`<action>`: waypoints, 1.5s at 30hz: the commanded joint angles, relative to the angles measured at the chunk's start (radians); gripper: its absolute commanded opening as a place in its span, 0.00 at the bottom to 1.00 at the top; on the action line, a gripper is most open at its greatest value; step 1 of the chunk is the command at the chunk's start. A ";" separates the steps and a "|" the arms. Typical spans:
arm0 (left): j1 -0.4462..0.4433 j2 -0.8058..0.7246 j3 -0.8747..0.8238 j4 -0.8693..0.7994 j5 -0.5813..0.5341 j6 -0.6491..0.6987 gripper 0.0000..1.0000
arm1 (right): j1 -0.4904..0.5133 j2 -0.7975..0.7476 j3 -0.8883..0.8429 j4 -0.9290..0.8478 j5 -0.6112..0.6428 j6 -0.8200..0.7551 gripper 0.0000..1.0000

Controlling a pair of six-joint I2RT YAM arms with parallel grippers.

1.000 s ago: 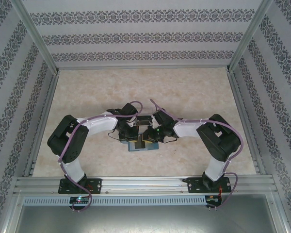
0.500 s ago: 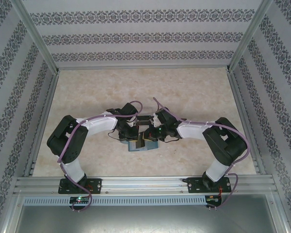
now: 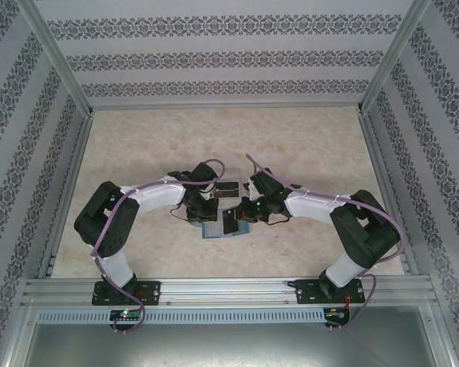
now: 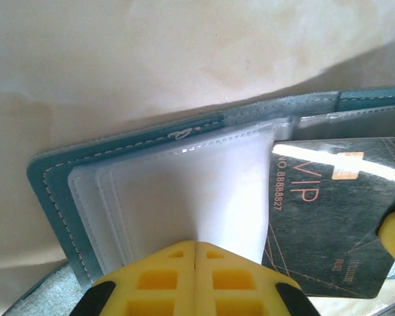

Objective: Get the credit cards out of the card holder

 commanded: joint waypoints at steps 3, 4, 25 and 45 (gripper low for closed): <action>-0.011 0.004 -0.005 -0.059 -0.030 0.027 0.01 | -0.008 -0.015 0.031 -0.109 0.080 -0.052 0.06; -0.012 0.004 -0.003 -0.061 -0.030 0.030 0.01 | -0.008 -0.013 0.035 -0.110 0.081 -0.052 0.06; -0.011 0.015 0.010 -0.064 -0.027 0.030 0.01 | 0.001 -0.041 0.058 -0.153 0.134 -0.030 0.07; -0.011 0.008 0.026 -0.070 -0.018 0.031 0.01 | 0.087 -0.022 0.098 -0.115 0.090 0.050 0.16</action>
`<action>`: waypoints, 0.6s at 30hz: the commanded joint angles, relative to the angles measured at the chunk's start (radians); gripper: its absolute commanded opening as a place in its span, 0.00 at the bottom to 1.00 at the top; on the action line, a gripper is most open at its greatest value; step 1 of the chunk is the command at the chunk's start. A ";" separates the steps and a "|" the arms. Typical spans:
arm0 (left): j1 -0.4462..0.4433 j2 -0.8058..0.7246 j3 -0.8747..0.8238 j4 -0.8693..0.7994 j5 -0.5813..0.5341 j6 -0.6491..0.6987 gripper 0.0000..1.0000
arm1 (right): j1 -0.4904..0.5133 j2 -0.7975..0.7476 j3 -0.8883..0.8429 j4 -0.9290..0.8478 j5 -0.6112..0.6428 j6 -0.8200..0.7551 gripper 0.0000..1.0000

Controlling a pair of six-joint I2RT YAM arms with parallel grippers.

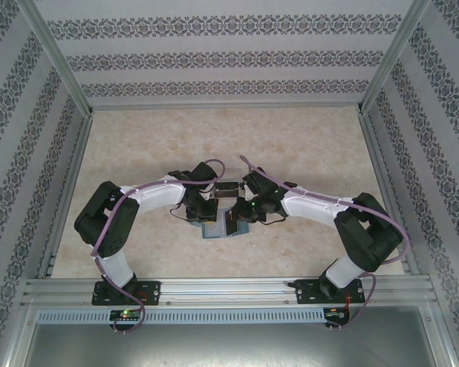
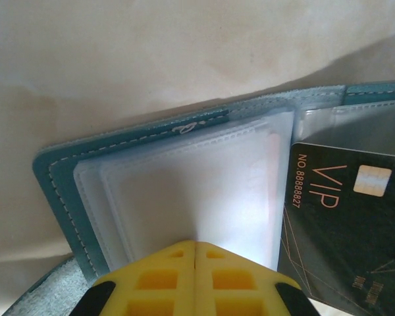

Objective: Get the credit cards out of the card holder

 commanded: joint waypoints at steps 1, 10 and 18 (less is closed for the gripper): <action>-0.011 0.005 0.021 -0.049 -0.018 0.020 0.01 | 0.013 0.002 0.027 -0.007 0.000 0.022 0.16; -0.011 -0.005 0.027 -0.058 -0.022 0.021 0.01 | 0.021 0.011 0.039 -0.041 0.016 0.025 0.12; -0.011 -0.066 0.033 -0.077 -0.052 0.017 0.01 | 0.024 -0.016 0.062 -0.082 0.054 0.013 0.08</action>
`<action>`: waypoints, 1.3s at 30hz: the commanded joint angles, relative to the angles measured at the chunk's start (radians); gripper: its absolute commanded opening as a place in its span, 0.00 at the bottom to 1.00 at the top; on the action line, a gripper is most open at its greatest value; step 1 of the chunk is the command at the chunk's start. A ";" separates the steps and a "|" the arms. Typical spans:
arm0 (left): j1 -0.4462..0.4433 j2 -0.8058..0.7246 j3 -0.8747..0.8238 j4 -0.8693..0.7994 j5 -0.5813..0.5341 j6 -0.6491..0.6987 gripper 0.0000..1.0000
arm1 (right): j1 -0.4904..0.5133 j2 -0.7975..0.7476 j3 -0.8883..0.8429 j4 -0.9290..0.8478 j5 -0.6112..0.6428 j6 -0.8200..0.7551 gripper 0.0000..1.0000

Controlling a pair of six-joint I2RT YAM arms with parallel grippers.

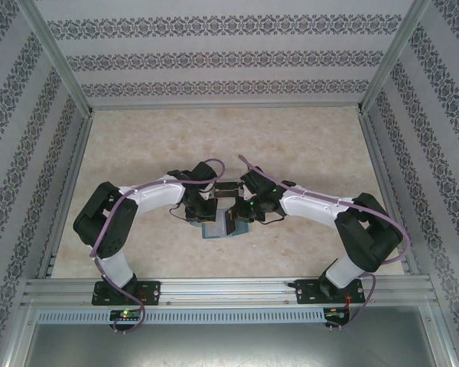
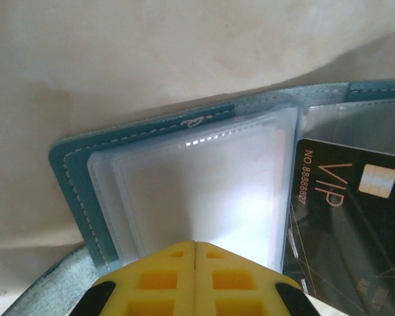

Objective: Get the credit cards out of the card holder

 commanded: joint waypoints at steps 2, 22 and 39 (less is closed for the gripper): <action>-0.012 -0.074 0.025 -0.052 -0.045 0.011 0.02 | 0.008 -0.025 0.039 -0.049 0.039 -0.010 0.07; 0.023 -0.228 -0.005 -0.041 -0.090 0.013 0.05 | -0.003 -0.108 0.119 -0.145 0.074 -0.217 0.06; 0.062 -0.300 -0.127 0.000 -0.066 -0.013 0.05 | -0.026 -0.036 0.356 -0.344 0.203 -1.061 0.03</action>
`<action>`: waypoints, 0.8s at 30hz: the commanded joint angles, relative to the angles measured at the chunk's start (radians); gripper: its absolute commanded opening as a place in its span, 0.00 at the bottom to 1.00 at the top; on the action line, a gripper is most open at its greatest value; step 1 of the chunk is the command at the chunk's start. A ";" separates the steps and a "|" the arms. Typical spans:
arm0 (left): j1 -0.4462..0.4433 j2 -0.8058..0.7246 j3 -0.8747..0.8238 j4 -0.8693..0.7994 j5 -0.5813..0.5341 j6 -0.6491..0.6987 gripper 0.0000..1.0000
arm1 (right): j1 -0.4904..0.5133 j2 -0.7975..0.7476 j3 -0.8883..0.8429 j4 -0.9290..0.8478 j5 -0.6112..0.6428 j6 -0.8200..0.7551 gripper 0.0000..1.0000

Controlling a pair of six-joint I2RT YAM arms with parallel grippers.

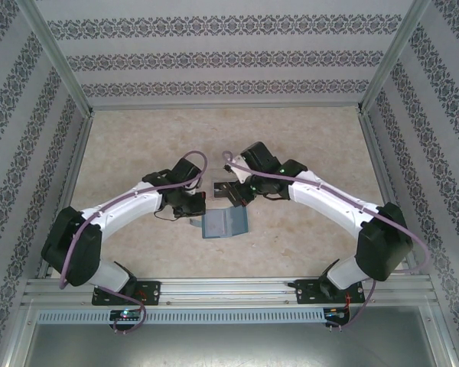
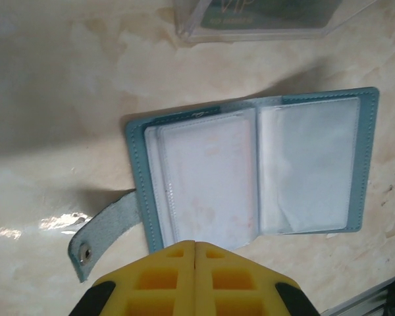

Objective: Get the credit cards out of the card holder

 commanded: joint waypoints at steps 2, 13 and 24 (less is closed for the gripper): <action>0.020 -0.035 -0.055 0.020 -0.006 -0.016 0.05 | -0.020 0.067 0.102 -0.123 0.065 -0.349 0.01; 0.040 -0.091 -0.136 0.027 -0.007 -0.039 0.06 | -0.037 0.263 0.344 -0.334 0.102 -0.724 0.00; 0.044 -0.128 -0.148 0.003 -0.032 -0.064 0.06 | -0.036 0.478 0.614 -0.520 0.116 -0.850 0.00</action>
